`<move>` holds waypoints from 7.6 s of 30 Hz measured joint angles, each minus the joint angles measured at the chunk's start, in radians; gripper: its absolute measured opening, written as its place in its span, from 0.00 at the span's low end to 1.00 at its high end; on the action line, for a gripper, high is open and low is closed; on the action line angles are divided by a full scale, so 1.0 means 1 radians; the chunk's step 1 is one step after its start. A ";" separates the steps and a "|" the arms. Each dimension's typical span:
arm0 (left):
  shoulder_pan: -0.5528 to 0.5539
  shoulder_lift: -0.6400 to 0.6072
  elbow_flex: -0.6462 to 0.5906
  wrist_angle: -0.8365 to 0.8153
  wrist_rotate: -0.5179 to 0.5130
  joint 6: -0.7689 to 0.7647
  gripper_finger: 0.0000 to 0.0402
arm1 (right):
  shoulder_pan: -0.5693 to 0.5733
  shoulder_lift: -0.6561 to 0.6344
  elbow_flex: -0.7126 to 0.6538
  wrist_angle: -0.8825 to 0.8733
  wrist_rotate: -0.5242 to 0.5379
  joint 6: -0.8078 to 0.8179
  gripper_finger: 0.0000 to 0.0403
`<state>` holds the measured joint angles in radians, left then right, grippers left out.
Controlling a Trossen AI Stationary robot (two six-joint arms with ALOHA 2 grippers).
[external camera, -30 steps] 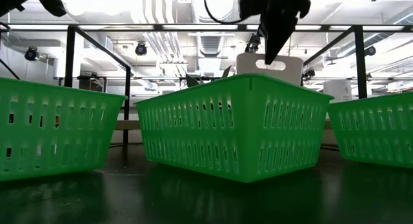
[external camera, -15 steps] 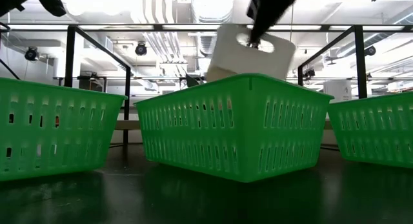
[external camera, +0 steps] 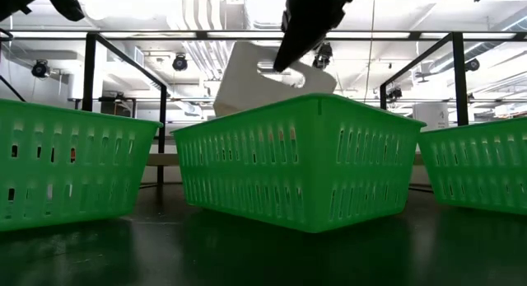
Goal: Stack baskets on shelf by color
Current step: Put the middle white bin on the shelf, then put the bottom left black bin on the shelf
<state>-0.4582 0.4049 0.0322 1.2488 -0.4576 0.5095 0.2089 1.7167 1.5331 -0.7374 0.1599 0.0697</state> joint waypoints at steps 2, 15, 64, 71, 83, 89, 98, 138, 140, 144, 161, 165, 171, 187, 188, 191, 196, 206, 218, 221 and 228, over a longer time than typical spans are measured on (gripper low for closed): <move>0.000 0.000 0.000 -0.001 0.000 0.000 0.25 | 0.000 0.018 0.000 0.006 0.000 -0.002 0.02; 0.000 0.000 0.000 -0.001 0.000 0.000 0.25 | -0.039 0.050 0.001 0.064 -0.101 -0.019 0.17; 0.000 0.000 0.000 -0.002 -0.014 0.004 0.25 | -0.277 0.086 -0.076 0.115 -0.186 -0.227 0.02; 0.000 0.000 0.000 -0.002 -0.015 0.004 0.25 | -0.277 0.094 -0.071 0.222 -0.159 -0.255 0.02; 0.000 0.000 0.000 -0.001 -0.015 0.004 0.25 | -0.262 0.094 -0.071 0.325 -0.247 -0.253 0.02; 0.000 0.000 0.000 -0.001 -0.015 0.004 0.25 | -0.258 0.094 -0.071 0.369 -0.294 -0.254 0.02; 0.000 0.006 0.000 -0.002 -0.015 0.004 0.25 | -0.239 0.022 -0.076 0.192 -0.187 -0.254 0.02; -0.003 0.443 0.322 -0.006 0.061 -0.310 0.25 | 0.081 -0.943 -1.021 0.941 0.069 -0.381 0.02; -0.019 0.473 0.355 -0.033 0.061 -0.365 0.25 | 0.081 -0.968 -1.023 0.908 0.069 -0.380 0.02; -0.074 0.503 0.454 -0.115 0.057 -0.381 0.25 | 0.081 -1.002 -1.034 0.848 0.069 -0.378 0.02; -0.328 0.662 1.071 -1.306 -0.436 -1.037 0.25 | 0.081 -1.023 -1.035 0.797 0.069 -0.377 0.02; -0.383 0.736 1.203 -1.597 -0.399 -1.258 0.25 | 0.081 -1.020 -1.035 0.793 0.069 -0.372 0.02; -0.408 0.885 1.361 -1.859 -0.199 -1.528 0.25 | 0.081 -1.021 -1.035 0.793 0.069 -0.367 0.02; -0.438 1.269 1.499 -2.448 0.713 -2.072 0.02 | 0.081 -1.020 -1.040 0.794 0.069 -0.349 0.02; -0.445 1.283 1.496 -2.450 0.735 -2.047 0.03 | 0.081 -1.020 -1.040 0.794 0.069 -0.350 0.02; -0.468 1.315 1.496 -2.454 0.754 -1.964 0.07 | 0.081 -1.020 -1.040 0.794 0.069 -0.350 0.02; -0.478 1.356 1.496 -2.453 0.742 -1.835 0.18 | 0.081 -1.020 -1.040 0.794 0.068 -0.358 0.02; -0.512 1.473 1.495 -2.459 0.687 -1.686 0.47 | 0.081 -1.020 -1.041 0.793 0.016 -0.361 0.02; -0.566 1.537 1.466 -2.452 0.692 -1.734 0.52 | 0.080 -1.020 -1.041 0.793 0.016 -0.377 0.02; -0.567 1.538 1.445 -2.425 0.692 -1.736 0.51 | 0.080 -1.020 -1.041 0.793 0.016 -0.377 0.02; -0.567 1.538 1.423 -2.410 0.692 -1.735 0.34 | 0.080 -1.020 -1.041 0.793 0.016 -0.377 0.02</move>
<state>-1.0252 1.9430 1.4549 -1.1614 0.2344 -1.2259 0.2893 0.6971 0.4919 0.0559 0.1761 -0.3073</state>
